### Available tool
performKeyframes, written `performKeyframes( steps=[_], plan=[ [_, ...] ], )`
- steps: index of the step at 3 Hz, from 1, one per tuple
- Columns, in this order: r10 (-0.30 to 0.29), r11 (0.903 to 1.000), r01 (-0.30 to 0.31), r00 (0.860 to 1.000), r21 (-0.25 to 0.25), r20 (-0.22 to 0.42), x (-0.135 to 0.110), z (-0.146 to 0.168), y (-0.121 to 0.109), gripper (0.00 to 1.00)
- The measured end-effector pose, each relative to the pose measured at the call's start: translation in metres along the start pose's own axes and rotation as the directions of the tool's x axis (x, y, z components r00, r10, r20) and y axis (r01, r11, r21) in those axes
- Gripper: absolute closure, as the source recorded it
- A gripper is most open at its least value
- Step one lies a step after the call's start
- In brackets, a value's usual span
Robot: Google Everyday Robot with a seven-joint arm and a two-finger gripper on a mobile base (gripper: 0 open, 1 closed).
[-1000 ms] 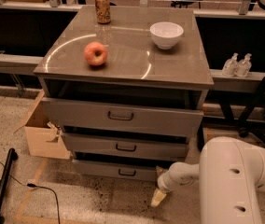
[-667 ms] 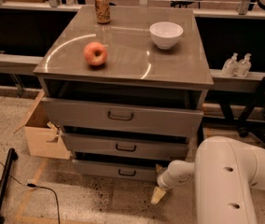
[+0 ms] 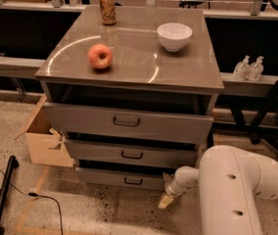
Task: Open bottom drawer
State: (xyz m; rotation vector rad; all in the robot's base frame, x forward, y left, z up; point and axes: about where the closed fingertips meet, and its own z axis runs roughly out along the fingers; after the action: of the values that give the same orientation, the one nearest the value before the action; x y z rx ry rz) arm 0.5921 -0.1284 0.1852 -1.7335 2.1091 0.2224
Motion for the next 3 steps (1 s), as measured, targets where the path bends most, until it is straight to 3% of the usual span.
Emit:
performKeyframes(
  steps=[1,3],
  plan=[
    [0.013,0.9992,-0.013,1.000,-0.037,0.004,0.001,0.000,0.007,0.39],
    [0.076,0.9912,-0.078,0.997,-0.107,-0.022,-0.009,-0.028,0.029,0.86]
  ],
)
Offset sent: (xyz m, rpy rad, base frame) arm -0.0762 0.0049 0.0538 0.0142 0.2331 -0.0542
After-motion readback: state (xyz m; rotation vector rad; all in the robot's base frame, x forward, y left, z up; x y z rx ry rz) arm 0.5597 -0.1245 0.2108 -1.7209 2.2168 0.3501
